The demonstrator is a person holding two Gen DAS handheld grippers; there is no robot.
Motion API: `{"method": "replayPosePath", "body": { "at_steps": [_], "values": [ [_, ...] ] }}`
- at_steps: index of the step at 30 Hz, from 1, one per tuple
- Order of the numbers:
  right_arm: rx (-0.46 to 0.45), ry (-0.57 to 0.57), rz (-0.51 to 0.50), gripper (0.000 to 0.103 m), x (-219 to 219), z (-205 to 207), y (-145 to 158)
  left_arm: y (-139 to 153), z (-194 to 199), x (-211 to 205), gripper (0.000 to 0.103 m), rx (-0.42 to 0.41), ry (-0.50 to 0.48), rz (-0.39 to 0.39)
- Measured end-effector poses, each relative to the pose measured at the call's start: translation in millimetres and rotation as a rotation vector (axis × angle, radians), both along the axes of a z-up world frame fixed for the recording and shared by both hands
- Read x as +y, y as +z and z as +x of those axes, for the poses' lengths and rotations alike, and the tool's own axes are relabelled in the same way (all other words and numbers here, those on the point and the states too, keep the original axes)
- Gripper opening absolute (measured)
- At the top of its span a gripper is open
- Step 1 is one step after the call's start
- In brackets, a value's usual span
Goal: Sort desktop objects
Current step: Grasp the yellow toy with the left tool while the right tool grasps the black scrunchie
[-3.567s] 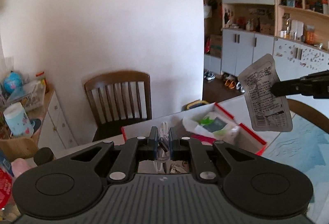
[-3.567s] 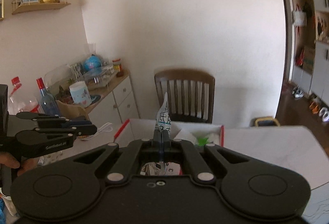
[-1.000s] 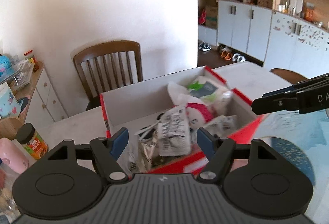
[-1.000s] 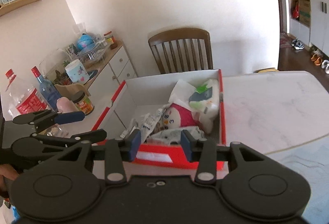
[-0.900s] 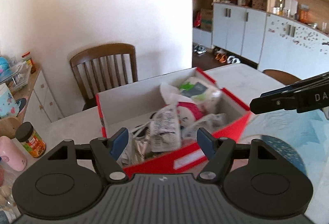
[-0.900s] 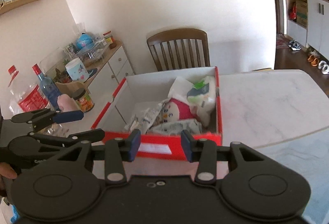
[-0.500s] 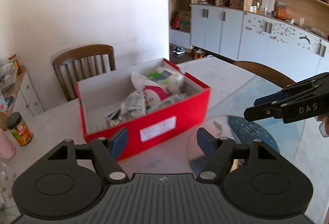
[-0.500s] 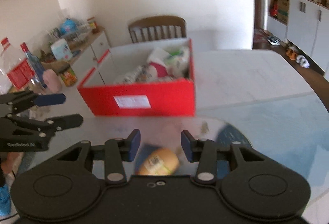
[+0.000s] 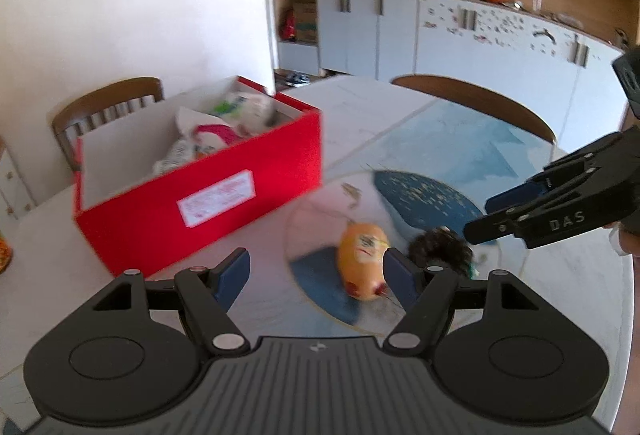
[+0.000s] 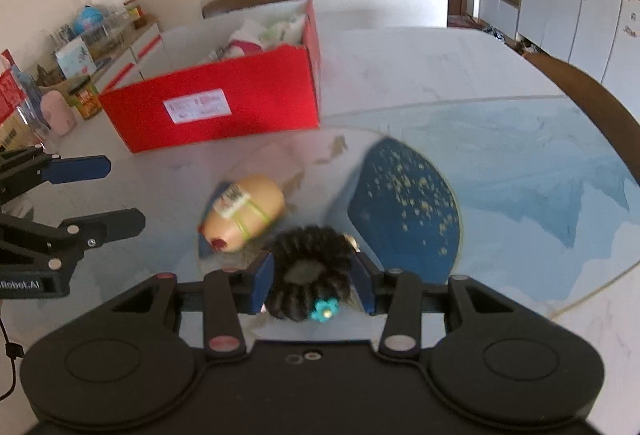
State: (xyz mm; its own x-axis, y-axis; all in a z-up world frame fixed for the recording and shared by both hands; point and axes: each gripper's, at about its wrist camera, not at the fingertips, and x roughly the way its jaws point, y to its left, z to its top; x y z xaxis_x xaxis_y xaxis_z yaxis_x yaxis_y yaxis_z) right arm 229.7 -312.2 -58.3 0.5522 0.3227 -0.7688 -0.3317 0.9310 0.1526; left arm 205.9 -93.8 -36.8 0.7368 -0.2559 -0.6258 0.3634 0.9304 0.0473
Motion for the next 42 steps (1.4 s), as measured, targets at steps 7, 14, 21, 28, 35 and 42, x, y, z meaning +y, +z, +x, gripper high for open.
{"method": "replayPosePath", "body": {
  "at_steps": [7, 14, 21, 28, 35, 42],
  "values": [
    [0.022, -0.022, 0.007, 0.103, -5, 9, -17, -24, 8, -26, 0.073, 0.037, -0.034, 0.027],
    [0.047, -0.005, 0.013, 0.103, -5, 22, -29, -46, 25, -43, 0.073, 0.071, -0.028, 0.055],
    [0.074, 0.009, 0.011, 0.103, -6, 30, -39, -59, 44, -47, 0.073, 0.093, -0.002, 0.073],
    [0.086, 0.02, 0.008, 0.103, -6, 32, -43, -66, 52, -46, 0.072, 0.103, -0.001, 0.068],
    [0.096, 0.027, 0.0, 0.103, -4, 31, -46, -69, 53, -54, 0.055, 0.11, -0.023, 0.073],
    [0.092, 0.033, -0.009, 0.103, -1, 25, -44, -69, 49, -59, 0.042, 0.11, -0.027, 0.086]
  ]
}}
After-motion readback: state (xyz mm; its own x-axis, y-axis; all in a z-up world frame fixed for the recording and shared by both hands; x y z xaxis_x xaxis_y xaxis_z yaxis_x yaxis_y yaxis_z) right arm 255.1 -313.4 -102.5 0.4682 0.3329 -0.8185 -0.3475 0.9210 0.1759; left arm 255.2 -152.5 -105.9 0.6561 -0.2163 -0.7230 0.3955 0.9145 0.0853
